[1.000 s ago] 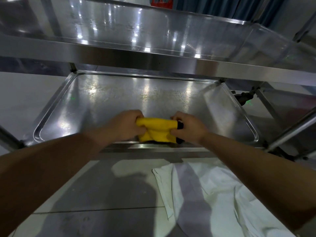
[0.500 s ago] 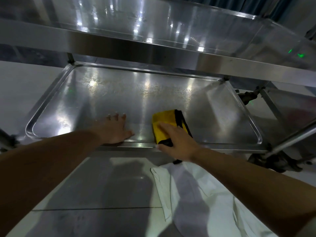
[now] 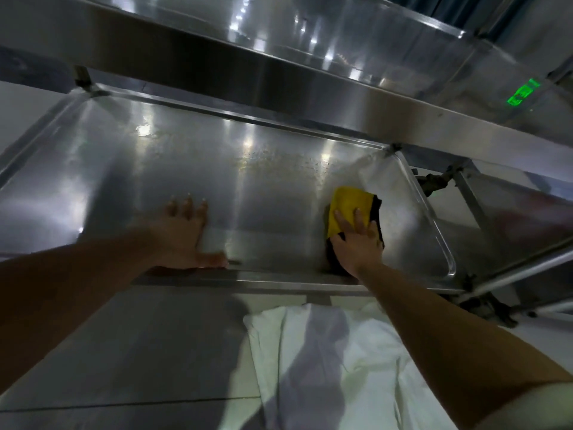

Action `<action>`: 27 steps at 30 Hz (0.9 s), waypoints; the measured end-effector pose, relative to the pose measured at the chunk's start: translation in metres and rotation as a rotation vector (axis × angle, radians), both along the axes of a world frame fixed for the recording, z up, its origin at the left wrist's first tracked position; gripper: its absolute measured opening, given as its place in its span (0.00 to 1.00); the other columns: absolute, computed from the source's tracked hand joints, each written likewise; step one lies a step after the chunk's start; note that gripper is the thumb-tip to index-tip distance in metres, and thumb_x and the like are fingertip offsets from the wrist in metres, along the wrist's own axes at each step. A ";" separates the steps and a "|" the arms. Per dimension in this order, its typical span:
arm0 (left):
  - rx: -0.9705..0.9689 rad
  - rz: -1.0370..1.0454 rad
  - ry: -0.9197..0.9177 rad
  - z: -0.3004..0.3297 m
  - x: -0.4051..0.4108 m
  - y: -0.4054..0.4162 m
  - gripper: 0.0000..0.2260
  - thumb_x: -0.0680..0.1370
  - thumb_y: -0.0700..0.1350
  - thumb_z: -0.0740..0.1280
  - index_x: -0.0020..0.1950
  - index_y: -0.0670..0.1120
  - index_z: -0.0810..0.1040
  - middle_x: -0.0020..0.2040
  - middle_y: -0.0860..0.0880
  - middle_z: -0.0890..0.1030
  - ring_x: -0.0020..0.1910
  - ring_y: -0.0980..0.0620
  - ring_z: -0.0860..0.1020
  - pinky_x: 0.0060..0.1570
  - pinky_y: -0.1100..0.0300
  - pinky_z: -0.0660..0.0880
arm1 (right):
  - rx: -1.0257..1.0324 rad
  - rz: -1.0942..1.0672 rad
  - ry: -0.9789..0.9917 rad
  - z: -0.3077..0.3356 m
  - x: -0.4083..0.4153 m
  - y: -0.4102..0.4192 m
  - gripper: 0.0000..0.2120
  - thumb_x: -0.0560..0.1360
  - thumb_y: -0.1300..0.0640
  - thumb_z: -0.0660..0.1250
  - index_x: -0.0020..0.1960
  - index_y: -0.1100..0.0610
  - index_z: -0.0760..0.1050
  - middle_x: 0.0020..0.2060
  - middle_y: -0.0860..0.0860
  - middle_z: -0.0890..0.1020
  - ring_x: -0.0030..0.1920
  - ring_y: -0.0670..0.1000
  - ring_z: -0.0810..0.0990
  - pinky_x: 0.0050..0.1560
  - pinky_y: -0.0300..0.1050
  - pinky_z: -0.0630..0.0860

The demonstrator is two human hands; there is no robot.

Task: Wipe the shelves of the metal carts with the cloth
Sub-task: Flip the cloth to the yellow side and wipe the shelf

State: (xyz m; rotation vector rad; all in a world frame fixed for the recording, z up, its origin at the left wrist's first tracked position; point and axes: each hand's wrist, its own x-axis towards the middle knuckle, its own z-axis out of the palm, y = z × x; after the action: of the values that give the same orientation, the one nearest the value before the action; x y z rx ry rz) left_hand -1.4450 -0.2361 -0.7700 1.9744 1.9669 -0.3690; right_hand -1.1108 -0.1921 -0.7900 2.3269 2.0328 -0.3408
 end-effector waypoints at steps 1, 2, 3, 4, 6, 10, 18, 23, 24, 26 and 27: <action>0.006 0.019 -0.004 -0.001 0.005 0.004 0.60 0.54 0.84 0.46 0.77 0.54 0.35 0.79 0.47 0.38 0.77 0.39 0.42 0.68 0.30 0.49 | 0.019 -0.001 0.006 -0.001 -0.006 0.000 0.26 0.79 0.40 0.52 0.74 0.33 0.47 0.78 0.45 0.43 0.76 0.62 0.41 0.72 0.67 0.49; 0.013 0.057 -0.028 -0.003 0.014 0.009 0.60 0.53 0.85 0.44 0.77 0.55 0.36 0.79 0.47 0.38 0.77 0.39 0.41 0.69 0.30 0.48 | 0.040 0.026 0.011 -0.002 -0.015 0.000 0.25 0.79 0.39 0.52 0.74 0.33 0.48 0.78 0.45 0.43 0.76 0.62 0.41 0.72 0.67 0.49; 0.025 0.094 -0.069 -0.006 0.025 0.013 0.59 0.53 0.85 0.42 0.77 0.55 0.38 0.79 0.47 0.39 0.77 0.39 0.41 0.70 0.31 0.47 | 0.065 0.085 0.015 -0.003 -0.025 -0.001 0.25 0.79 0.38 0.51 0.74 0.33 0.50 0.78 0.45 0.44 0.76 0.61 0.42 0.72 0.67 0.49; 0.045 0.115 -0.108 -0.009 0.039 0.019 0.58 0.54 0.84 0.40 0.78 0.55 0.39 0.79 0.46 0.39 0.77 0.40 0.40 0.70 0.32 0.46 | 0.096 0.168 0.019 -0.005 -0.033 -0.003 0.24 0.79 0.38 0.51 0.74 0.33 0.51 0.78 0.45 0.45 0.76 0.61 0.42 0.72 0.66 0.49; 0.099 0.138 -0.134 -0.016 0.067 0.030 0.56 0.56 0.82 0.36 0.78 0.53 0.43 0.79 0.45 0.41 0.77 0.42 0.41 0.70 0.32 0.43 | 0.148 0.346 0.048 -0.007 -0.043 -0.005 0.23 0.79 0.39 0.51 0.73 0.32 0.53 0.78 0.44 0.46 0.77 0.58 0.42 0.73 0.63 0.48; 0.347 0.167 -0.081 -0.041 0.088 0.027 0.49 0.63 0.79 0.36 0.78 0.55 0.52 0.79 0.40 0.49 0.77 0.41 0.47 0.69 0.34 0.39 | 0.177 0.517 0.157 -0.006 -0.012 0.007 0.23 0.80 0.43 0.56 0.73 0.34 0.56 0.78 0.43 0.50 0.77 0.54 0.45 0.74 0.61 0.49; 0.510 0.141 -0.065 -0.052 0.084 0.021 0.41 0.69 0.74 0.40 0.76 0.54 0.58 0.77 0.39 0.56 0.77 0.40 0.52 0.70 0.35 0.44 | 0.233 -0.171 0.030 -0.006 0.100 0.068 0.24 0.80 0.46 0.57 0.75 0.41 0.59 0.77 0.51 0.54 0.76 0.61 0.52 0.72 0.65 0.52; 0.491 0.164 -0.063 -0.045 0.087 0.018 0.40 0.70 0.73 0.42 0.77 0.54 0.56 0.78 0.39 0.54 0.77 0.41 0.50 0.71 0.35 0.43 | 0.199 -0.424 0.132 0.002 0.073 0.117 0.23 0.81 0.50 0.53 0.75 0.42 0.57 0.78 0.53 0.49 0.76 0.62 0.45 0.70 0.70 0.45; 0.490 0.170 -0.068 -0.044 0.088 0.018 0.39 0.71 0.73 0.42 0.77 0.54 0.56 0.78 0.39 0.54 0.77 0.41 0.50 0.71 0.35 0.42 | 0.169 -0.410 0.147 0.005 0.060 0.129 0.23 0.81 0.51 0.52 0.75 0.42 0.56 0.78 0.53 0.47 0.76 0.62 0.43 0.71 0.69 0.44; 0.488 0.167 -0.060 -0.043 0.088 0.017 0.38 0.72 0.73 0.43 0.77 0.54 0.56 0.78 0.39 0.53 0.77 0.41 0.49 0.71 0.35 0.42 | 0.135 -0.308 0.185 0.010 0.025 0.150 0.23 0.80 0.49 0.52 0.74 0.40 0.56 0.78 0.51 0.45 0.76 0.62 0.43 0.70 0.68 0.42; 0.478 0.165 -0.055 -0.043 0.087 0.017 0.38 0.72 0.73 0.43 0.77 0.54 0.55 0.78 0.40 0.53 0.77 0.41 0.48 0.71 0.35 0.42 | 0.118 -0.216 0.199 0.012 0.003 0.158 0.23 0.80 0.48 0.51 0.74 0.38 0.55 0.78 0.49 0.46 0.76 0.62 0.43 0.70 0.68 0.43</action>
State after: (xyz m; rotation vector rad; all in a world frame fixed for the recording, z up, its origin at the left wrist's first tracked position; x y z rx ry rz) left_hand -1.3578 -0.2187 -0.8126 2.0315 2.3218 0.2171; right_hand -1.1083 -0.0338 -0.7785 2.6934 1.9310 -0.4918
